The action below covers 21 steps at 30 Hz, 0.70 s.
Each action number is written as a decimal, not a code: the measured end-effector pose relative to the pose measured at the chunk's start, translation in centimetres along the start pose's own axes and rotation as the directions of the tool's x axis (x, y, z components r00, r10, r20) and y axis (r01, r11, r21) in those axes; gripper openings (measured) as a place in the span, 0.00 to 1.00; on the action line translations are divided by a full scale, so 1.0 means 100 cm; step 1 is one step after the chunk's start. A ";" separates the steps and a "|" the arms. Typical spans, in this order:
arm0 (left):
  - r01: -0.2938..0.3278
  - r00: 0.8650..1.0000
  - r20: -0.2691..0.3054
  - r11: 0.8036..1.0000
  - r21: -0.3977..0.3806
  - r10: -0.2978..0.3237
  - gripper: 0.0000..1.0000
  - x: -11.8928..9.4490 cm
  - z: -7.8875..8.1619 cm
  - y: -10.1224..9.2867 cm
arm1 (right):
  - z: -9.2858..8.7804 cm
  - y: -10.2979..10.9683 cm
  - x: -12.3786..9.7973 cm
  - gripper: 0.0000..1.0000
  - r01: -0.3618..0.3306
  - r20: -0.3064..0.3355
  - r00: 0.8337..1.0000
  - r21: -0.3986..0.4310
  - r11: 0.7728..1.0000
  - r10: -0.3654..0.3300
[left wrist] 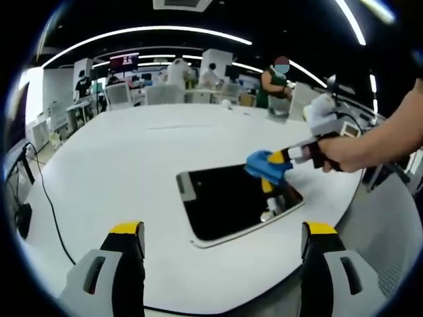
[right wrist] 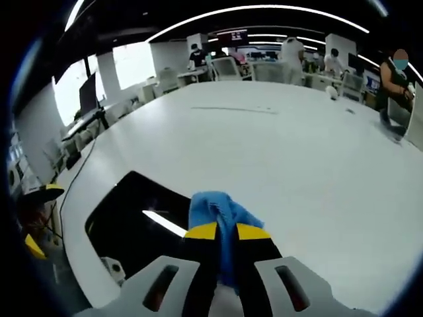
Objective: Wipe the mirror surface with the cleaning cloth until all visible marks leave the cleaned area.
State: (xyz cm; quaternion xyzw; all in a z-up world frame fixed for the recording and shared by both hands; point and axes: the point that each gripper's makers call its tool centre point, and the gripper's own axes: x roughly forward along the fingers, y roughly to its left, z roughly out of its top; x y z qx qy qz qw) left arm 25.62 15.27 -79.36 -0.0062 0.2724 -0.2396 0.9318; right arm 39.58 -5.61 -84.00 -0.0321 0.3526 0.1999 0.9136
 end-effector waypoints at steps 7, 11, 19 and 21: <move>0.006 1.000 -0.001 1.000 -0.003 -0.006 0.99 0.000 0.000 -0.002 | -0.001 0.008 0.008 0.04 0.005 -0.021 1.000 -0.008 1.000 -0.006; 0.007 1.000 -0.003 1.000 0.000 -0.007 0.99 0.000 0.000 -0.002 | 0.002 0.015 0.010 0.04 0.002 -0.022 1.000 -0.014 1.000 -0.003; 0.006 1.000 -0.001 1.000 0.000 -0.006 0.99 0.000 0.000 -0.001 | 0.008 0.037 0.019 0.04 -0.023 -0.020 1.000 -0.014 1.000 0.023; 0.005 1.000 -0.005 1.000 0.000 -0.005 0.99 0.001 -0.001 -0.001 | 0.009 0.045 0.022 0.04 -0.032 -0.019 0.999 -0.018 0.999 0.032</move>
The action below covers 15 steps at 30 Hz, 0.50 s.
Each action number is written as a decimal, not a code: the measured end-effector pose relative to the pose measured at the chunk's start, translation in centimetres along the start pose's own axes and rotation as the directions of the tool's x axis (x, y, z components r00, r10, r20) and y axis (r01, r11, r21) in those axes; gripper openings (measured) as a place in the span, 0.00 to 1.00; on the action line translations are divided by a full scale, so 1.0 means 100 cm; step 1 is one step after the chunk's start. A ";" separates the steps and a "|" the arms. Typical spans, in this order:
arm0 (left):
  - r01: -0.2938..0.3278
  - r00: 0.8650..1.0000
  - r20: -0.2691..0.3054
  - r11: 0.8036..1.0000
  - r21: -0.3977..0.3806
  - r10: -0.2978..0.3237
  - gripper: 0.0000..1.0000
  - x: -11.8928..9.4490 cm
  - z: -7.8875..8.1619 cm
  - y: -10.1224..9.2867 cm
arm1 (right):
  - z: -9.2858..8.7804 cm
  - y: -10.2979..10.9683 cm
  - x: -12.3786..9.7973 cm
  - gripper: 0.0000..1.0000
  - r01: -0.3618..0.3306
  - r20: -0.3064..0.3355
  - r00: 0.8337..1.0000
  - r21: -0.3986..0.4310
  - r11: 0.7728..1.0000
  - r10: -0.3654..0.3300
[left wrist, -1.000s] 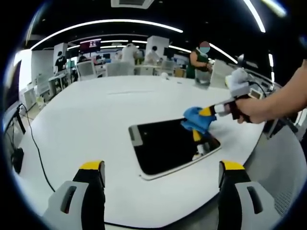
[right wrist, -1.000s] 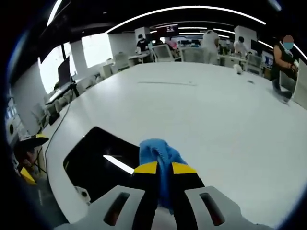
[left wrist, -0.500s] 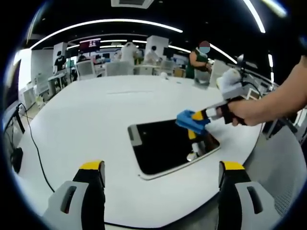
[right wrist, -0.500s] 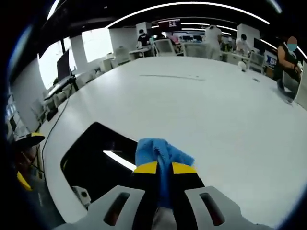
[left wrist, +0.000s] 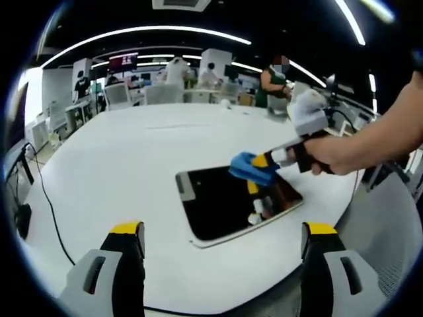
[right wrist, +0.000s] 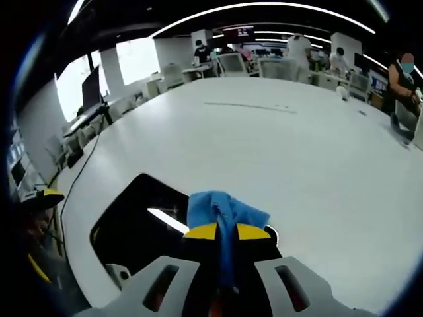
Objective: Wipe the mirror surface with the cleaning cloth until all visible marks leave the cleaned area.
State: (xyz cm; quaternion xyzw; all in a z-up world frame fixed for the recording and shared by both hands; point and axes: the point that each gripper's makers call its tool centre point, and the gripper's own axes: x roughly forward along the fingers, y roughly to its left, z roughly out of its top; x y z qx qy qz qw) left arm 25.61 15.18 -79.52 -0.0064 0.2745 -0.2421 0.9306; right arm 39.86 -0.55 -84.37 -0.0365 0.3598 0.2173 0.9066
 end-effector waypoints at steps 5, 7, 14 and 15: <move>0.001 1.000 -0.003 1.000 -0.001 -0.001 0.99 0.001 -0.002 0.001 | 0.005 0.014 0.007 0.04 -0.021 -0.005 1.000 -0.008 1.000 0.021; 0.000 1.000 0.000 1.000 -0.003 0.000 0.99 0.001 -0.001 0.002 | 0.006 0.019 0.009 0.04 -0.029 -0.006 1.000 -0.012 0.999 0.029; 0.002 1.000 0.001 1.000 -0.006 -0.002 0.99 0.002 -0.002 0.002 | 0.011 0.030 0.016 0.04 -0.046 -0.011 0.999 -0.022 0.999 0.046; 0.002 1.000 0.003 1.000 -0.008 -0.002 0.99 0.003 -0.002 0.002 | 0.012 0.032 0.018 0.04 -0.049 -0.012 0.999 -0.023 0.999 0.049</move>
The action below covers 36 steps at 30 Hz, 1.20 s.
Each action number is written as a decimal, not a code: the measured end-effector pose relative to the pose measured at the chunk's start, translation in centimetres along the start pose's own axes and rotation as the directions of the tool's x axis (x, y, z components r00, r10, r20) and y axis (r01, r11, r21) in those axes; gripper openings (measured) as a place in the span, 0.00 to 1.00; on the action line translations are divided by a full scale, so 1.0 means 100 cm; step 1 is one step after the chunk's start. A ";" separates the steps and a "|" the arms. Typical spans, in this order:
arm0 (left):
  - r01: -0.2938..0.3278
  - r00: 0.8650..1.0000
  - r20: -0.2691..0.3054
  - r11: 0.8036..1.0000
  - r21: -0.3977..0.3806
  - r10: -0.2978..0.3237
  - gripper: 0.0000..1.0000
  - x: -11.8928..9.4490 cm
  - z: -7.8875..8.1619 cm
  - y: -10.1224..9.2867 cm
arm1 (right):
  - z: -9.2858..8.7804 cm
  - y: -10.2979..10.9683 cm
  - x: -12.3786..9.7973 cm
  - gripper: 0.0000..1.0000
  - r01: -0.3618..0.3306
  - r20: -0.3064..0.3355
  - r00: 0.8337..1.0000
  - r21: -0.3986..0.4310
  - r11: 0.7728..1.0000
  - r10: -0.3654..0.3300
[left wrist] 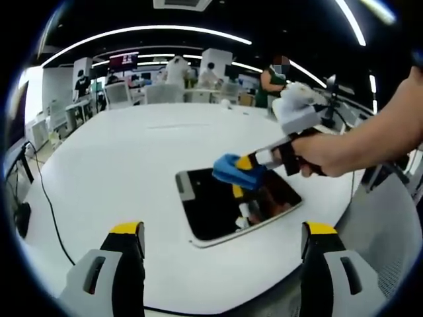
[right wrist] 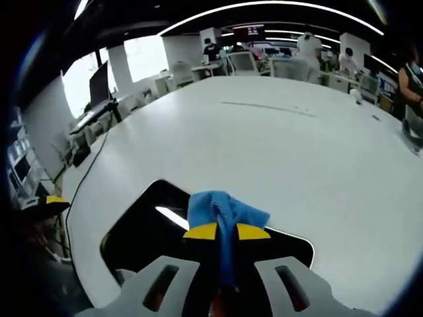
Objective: Wipe the mirror surface with the cleaning cloth until all visible marks leave the cleaned area.
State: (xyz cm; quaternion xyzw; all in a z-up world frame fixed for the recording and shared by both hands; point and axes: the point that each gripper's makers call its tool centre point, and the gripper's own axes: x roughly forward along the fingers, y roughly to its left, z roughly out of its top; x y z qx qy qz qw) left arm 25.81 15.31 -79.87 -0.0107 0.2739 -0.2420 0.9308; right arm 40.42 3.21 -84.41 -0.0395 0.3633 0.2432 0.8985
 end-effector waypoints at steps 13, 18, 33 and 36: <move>0.008 1.000 0.001 1.000 -0.011 -0.008 0.99 0.001 -0.001 -0.001 | 0.006 0.014 0.010 0.04 -0.021 0.004 1.000 -0.003 1.000 0.021; 0.013 1.000 0.002 1.000 -0.012 -0.013 0.99 0.001 -0.001 -0.002 | 0.008 0.021 0.013 0.04 -0.031 0.007 0.999 -0.002 1.000 0.031; 0.020 1.000 0.002 1.000 -0.016 -0.020 0.99 0.001 0.000 -0.003 | 0.017 0.043 0.026 0.04 -0.083 0.040 0.996 -0.016 0.996 0.083; 0.021 1.000 0.001 1.000 -0.016 -0.021 0.99 0.001 -0.001 -0.003 | 0.019 0.048 0.028 0.04 -0.097 0.046 0.994 -0.020 0.995 0.098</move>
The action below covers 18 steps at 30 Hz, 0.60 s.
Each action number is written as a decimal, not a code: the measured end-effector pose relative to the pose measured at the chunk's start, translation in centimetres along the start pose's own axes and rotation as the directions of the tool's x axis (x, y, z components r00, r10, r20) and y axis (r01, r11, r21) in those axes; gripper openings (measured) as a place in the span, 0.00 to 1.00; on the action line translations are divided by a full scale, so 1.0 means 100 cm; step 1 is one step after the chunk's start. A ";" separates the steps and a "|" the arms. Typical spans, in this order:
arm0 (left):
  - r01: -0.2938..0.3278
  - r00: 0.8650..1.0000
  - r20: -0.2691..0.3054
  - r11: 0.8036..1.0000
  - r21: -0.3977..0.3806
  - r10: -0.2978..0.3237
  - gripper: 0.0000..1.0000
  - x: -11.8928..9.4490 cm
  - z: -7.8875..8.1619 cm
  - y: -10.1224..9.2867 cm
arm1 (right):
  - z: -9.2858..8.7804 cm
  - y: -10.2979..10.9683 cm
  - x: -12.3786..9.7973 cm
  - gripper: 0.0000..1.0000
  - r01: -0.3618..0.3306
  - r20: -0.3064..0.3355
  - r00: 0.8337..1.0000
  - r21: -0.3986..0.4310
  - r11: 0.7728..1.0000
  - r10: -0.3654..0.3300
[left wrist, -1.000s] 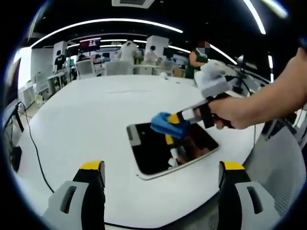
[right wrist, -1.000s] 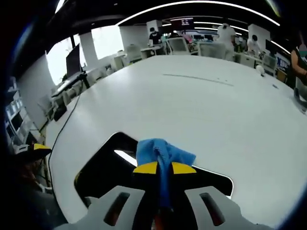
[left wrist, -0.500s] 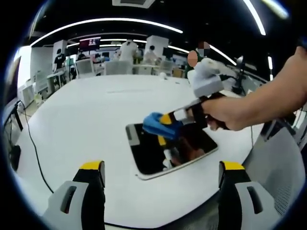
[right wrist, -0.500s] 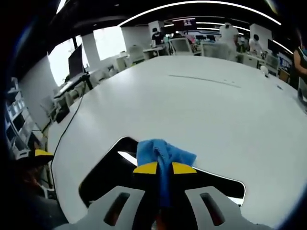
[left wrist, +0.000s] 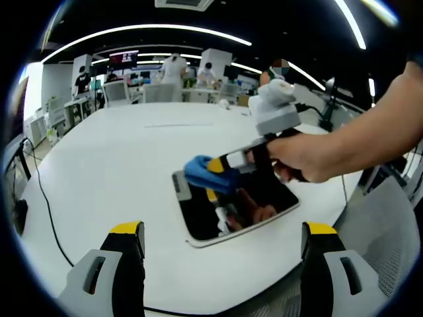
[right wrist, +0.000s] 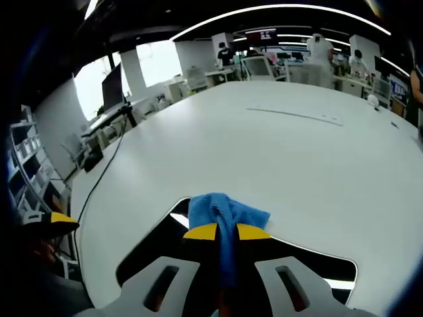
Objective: Wipe the mirror surface with the cleaning cloth until all visible marks leave the cleaned area.
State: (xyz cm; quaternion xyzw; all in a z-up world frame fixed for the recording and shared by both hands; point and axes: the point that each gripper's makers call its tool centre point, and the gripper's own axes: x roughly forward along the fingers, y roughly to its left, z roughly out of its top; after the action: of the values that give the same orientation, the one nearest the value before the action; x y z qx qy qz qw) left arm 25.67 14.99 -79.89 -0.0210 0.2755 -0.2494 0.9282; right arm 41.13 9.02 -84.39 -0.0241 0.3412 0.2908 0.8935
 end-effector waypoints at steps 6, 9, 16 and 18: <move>0.003 1.000 -0.005 1.000 0.002 -0.002 0.99 0.000 -0.001 -0.001 | 0.002 0.006 0.006 0.04 -0.016 0.008 1.000 -0.007 1.000 0.016; 0.002 1.000 -0.006 1.000 0.003 -0.002 0.99 0.000 0.000 -0.001 | 0.004 0.009 0.009 0.04 -0.022 0.009 1.000 -0.006 1.000 0.022; 0.003 1.000 -0.008 1.000 0.003 -0.003 0.99 0.000 -0.001 -0.002 | 0.008 0.021 0.016 0.04 -0.049 0.010 0.999 -0.001 0.999 0.049; 0.004 1.000 -0.009 1.000 0.003 -0.004 0.99 0.000 -0.001 -0.002 | 0.008 0.023 0.018 0.04 -0.054 0.012 0.998 0.004 0.999 0.054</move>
State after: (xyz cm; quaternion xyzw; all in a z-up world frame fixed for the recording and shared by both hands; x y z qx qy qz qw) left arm 25.54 14.83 -79.90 -0.0193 0.2792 -0.2516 0.9265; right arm 41.45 12.04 -84.52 -0.0113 0.3370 0.3144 0.8874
